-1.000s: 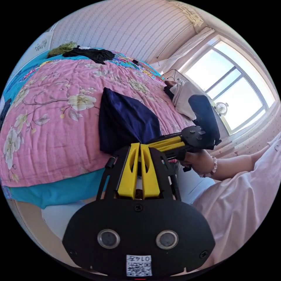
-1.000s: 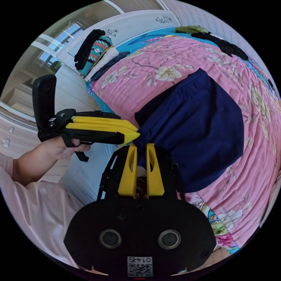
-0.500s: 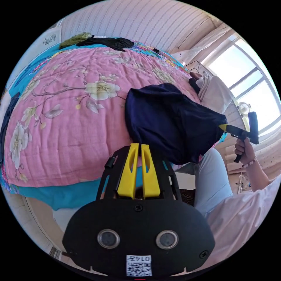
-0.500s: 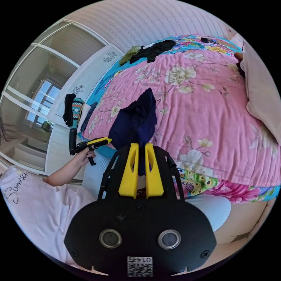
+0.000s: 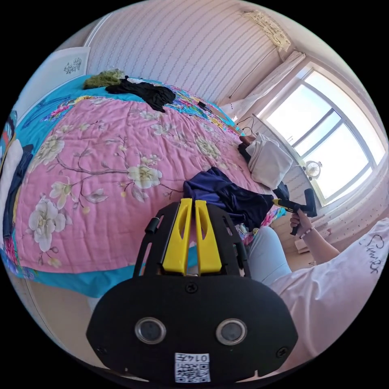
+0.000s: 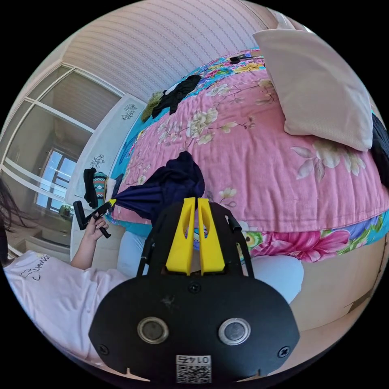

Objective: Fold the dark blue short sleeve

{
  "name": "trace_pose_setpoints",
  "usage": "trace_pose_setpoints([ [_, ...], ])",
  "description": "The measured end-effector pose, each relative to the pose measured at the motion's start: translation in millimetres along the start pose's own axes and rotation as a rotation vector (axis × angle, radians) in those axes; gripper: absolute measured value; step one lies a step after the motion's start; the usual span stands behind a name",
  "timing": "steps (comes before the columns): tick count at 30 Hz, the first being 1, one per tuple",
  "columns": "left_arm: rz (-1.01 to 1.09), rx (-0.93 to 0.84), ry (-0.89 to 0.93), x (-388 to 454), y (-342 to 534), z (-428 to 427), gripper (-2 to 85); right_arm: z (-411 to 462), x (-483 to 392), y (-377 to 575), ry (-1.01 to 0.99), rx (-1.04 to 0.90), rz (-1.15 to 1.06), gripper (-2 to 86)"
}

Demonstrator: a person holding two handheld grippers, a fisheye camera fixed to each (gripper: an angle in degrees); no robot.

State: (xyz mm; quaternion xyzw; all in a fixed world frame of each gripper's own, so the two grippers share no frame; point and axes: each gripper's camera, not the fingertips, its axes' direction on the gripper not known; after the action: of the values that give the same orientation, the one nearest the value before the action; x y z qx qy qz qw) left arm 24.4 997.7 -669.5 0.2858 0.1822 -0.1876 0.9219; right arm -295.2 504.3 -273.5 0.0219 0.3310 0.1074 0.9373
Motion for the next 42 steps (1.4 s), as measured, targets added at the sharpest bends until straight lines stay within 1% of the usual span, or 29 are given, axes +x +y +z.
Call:
trace_pose_setpoints([
  [2, 0.012, 0.052, 0.029, 3.4, 9.3, -29.3, -1.0, -19.7, 7.7, 12.8, -0.095, 0.049, -0.010, 0.2],
  [4, 0.024, 0.118, 0.066, 8.2, 14.5, -62.3, -1.0, -37.6, 9.9, 18.9, -0.128, 0.084, -0.036, 0.2],
  [6, 0.015, 0.239, 0.144, 13.1, 14.6, -110.0, -1.0, -58.2, 10.7, 21.4, -0.185, 0.131, -0.068, 0.2],
  [7, 0.016, 0.270, 0.162, 14.7, 13.6, -122.4, -1.0, -73.3, 10.4, 21.7, -0.231, 0.170, -0.090, 0.1],
  [9, 0.073, 0.385, 0.226, 26.8, 8.3, -174.2, -1.0, -97.0, 8.0, 21.1, -0.304, 0.233, -0.131, 0.1],
  [10, 0.092, 0.411, 0.246, 30.4, 7.1, -187.8, -1.0, -113.4, 4.6, 20.9, -0.352, 0.275, -0.168, 0.1],
  [12, 0.186, 0.491, 0.307, 49.0, 4.3, -242.6, -1.0, -138.5, -2.0, 22.1, -0.415, 0.338, -0.224, 0.1],
  [14, 0.265, 0.531, 0.285, 69.3, 4.4, -281.1, -1.0, -170.8, -14.5, 25.8, -0.496, 0.395, -0.316, 0.0],
  [15, 0.317, 0.559, 0.253, 83.3, 5.4, -303.3, -1.0, -178.4, -18.4, 26.9, -0.508, 0.405, -0.339, 0.0],
  [18, 0.388, 0.634, 0.211, 97.9, 1.0, -336.3, -1.0, -213.4, -39.7, 30.7, -0.546, 0.455, -0.457, 0.0],
  [20, 0.359, 0.629, 0.177, 89.8, -20.1, -333.9, -1.0, -228.9, -54.1, 16.5, -0.484, 0.455, -0.524, -0.1],
  [22, 0.309, 0.563, 0.143, 74.0, -61.6, -317.2, -1.0, -226.5, -58.9, -14.2, -0.397, 0.424, -0.541, -0.1],
  [24, 0.214, 0.489, 0.078, 55.4, -135.6, -290.6, -1.0, -213.2, -57.3, -61.1, -0.345, 0.375, -0.493, -0.1],
  [25, 0.214, 0.489, 0.062, 55.1, -154.2, -287.4, -1.0, -203.7, -58.4, -96.8, -0.304, 0.339, -0.444, -0.1],
  [26, 0.223, 0.489, 0.047, 59.8, -189.9, -287.5, -1.0, -203.7, -62.4, -130.5, -0.288, 0.342, -0.405, -0.1],
  [27, 0.235, 0.527, 0.032, 70.5, -218.4, -298.0, -1.0, -208.3, -66.0, -144.8, -0.282, 0.366, -0.390, -0.1],
  [28, 0.248, 0.558, 0.023, 77.8, -230.0, -305.8, -1.0, -225.1, -75.1, -164.5, -0.281, 0.469, -0.366, -0.1],
  [29, 0.266, 0.639, 0.022, 92.2, -246.4, -324.0, -1.0, -245.3, -88.4, -178.5, -0.313, 0.566, -0.379, 0.0],
  [30, 0.290, 0.721, 0.022, 104.8, -255.4, -341.6, -1.0, -254.9, -95.7, -184.4, -0.342, 0.596, -0.396, 0.0],
  [32, 0.310, 0.793, 0.023, 115.1, -260.2, -358.5, -1.0, -287.4, -127.0, -193.0, -0.412, 0.716, -0.504, 0.0],
  [34, 0.300, 0.791, 0.032, 113.2, -258.5, -361.5, -1.0, -297.6, -149.0, -189.9, -0.356, 0.753, -0.586, -0.1],
  [37, 0.276, 0.706, -0.008, 89.6, -238.4, -338.1, -1.0, -278.9, -162.4, -178.6, -0.250, 0.697, -0.679, -0.1],
  [38, 0.253, 0.651, -0.022, 73.1, -225.2, -321.5, -1.0, -262.2, -156.7, -172.6, -0.220, 0.660, -0.681, 0.0],
  [40, 0.197, 0.547, -0.038, 42.8, -200.7, -290.6, -1.0, -230.0, -137.4, -161.7, -0.227, 0.591, -0.656, 0.0],
  [42, 0.112, 0.419, -0.051, -2.2, -158.7, -241.1, -1.0, -191.1, -112.7, -147.6, -0.226, 0.498, -0.614, 0.0],
])
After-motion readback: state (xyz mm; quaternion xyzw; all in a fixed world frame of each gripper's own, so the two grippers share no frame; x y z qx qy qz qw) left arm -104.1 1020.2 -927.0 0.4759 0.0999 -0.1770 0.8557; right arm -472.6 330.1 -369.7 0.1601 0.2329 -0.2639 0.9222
